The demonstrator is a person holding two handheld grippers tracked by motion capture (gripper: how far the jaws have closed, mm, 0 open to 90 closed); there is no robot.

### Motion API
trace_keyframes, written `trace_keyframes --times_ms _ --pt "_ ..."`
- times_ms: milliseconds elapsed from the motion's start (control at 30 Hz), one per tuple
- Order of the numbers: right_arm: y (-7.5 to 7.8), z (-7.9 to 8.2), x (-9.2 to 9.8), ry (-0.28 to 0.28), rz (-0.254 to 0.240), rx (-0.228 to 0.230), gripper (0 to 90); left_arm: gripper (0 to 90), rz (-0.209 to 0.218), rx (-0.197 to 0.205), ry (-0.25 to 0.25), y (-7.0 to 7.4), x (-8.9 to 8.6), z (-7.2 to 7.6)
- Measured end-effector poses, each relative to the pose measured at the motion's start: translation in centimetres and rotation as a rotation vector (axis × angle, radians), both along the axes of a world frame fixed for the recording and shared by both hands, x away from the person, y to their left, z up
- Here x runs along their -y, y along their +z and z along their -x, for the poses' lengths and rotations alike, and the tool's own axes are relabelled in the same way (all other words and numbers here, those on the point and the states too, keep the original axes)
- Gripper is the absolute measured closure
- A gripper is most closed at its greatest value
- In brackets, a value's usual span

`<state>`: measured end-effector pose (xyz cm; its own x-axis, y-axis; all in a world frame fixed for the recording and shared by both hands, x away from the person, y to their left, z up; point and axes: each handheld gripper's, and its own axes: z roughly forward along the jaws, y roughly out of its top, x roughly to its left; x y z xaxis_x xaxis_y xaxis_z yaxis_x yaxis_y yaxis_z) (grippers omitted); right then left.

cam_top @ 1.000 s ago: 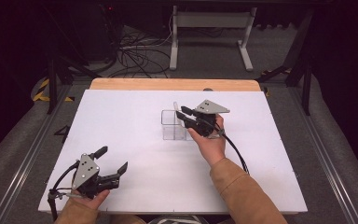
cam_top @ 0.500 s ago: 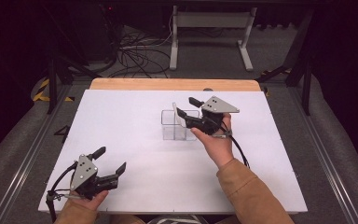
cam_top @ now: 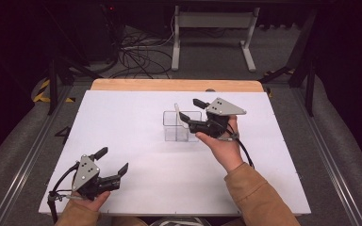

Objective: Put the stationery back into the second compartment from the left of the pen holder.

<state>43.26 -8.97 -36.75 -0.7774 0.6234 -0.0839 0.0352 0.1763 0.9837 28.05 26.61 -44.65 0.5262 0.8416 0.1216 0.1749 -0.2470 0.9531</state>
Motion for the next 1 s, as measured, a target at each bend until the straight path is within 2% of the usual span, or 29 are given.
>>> trace_keyframes --times_ms 200,267,533,600,700,867,1000 --pt "0.1 0.4 0.1 0.034 0.02 0.008 18.6 15.4 -0.002 0.0 0.0 0.0 0.0 0.0" --pt "0.1 0.5 0.3 0.049 0.054 -0.009 17.0 15.4 -0.001 -0.001 0.0 0.0 0.0 0.0" --pt "0.3 1.9 1.9 0.103 0.086 -0.045 15.0 15.4 0.003 -0.004 0.004 0.1 -0.1 0.1" --pt "0.3 2.2 2.4 0.122 0.078 -0.054 15.1 14.9 0.001 -0.006 0.005 0.1 -0.1 0.1" --pt "0.1 2.8 3.2 0.115 0.067 -0.056 14.4 14.4 -0.003 -0.007 0.006 0.2 -0.1 0.2" --pt "-0.3 3.7 4.6 0.115 0.041 -0.074 10.3 13.9 -0.005 0.0 0.006 0.3 0.0 0.3" --pt "-0.7 4.5 5.8 0.133 0.04 -0.083 4.3 13.8 -0.001 0.003 0.009 0.3 0.0 0.3"
